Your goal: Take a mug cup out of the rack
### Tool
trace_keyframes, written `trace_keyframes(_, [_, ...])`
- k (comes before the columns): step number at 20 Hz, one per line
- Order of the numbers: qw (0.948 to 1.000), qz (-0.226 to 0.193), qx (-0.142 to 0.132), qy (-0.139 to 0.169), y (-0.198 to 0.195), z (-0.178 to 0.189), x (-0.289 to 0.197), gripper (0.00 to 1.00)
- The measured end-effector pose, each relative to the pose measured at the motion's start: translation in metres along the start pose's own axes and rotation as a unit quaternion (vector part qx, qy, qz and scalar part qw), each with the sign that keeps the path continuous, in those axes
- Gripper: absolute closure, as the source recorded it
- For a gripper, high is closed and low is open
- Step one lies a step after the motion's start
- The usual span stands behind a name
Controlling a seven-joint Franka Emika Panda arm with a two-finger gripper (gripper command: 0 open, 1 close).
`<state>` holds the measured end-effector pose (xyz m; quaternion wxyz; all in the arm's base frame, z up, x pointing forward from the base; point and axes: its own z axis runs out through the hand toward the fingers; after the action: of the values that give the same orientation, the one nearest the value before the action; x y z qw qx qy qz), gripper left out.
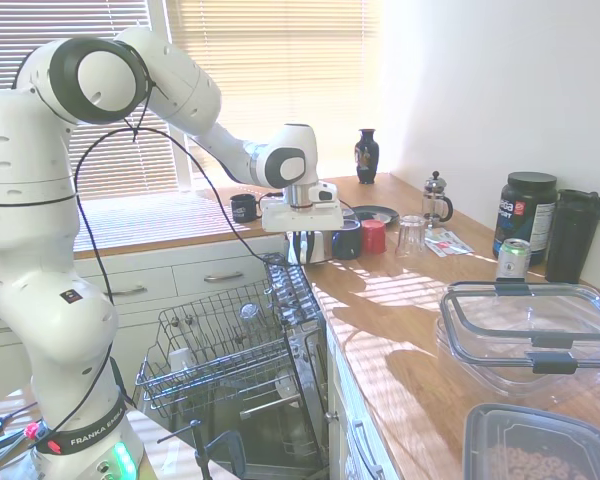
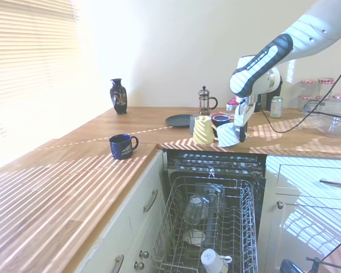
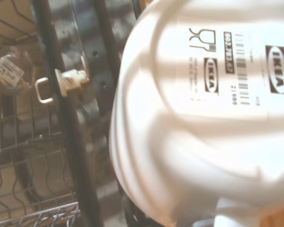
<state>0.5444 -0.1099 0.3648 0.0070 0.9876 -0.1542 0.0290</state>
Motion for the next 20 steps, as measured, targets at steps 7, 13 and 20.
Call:
trace_keyframes(7, [0.9997,0.026,-0.006,0.000,0.039,0.012,0.020,1.00])
trace_keyframes(13, [0.9994,0.027,-0.022,0.004,0.043,0.025,0.048,0.00])
trace_keyframes(20, [0.9987,0.041,-0.028,0.012,0.034,0.020,0.055,0.00])
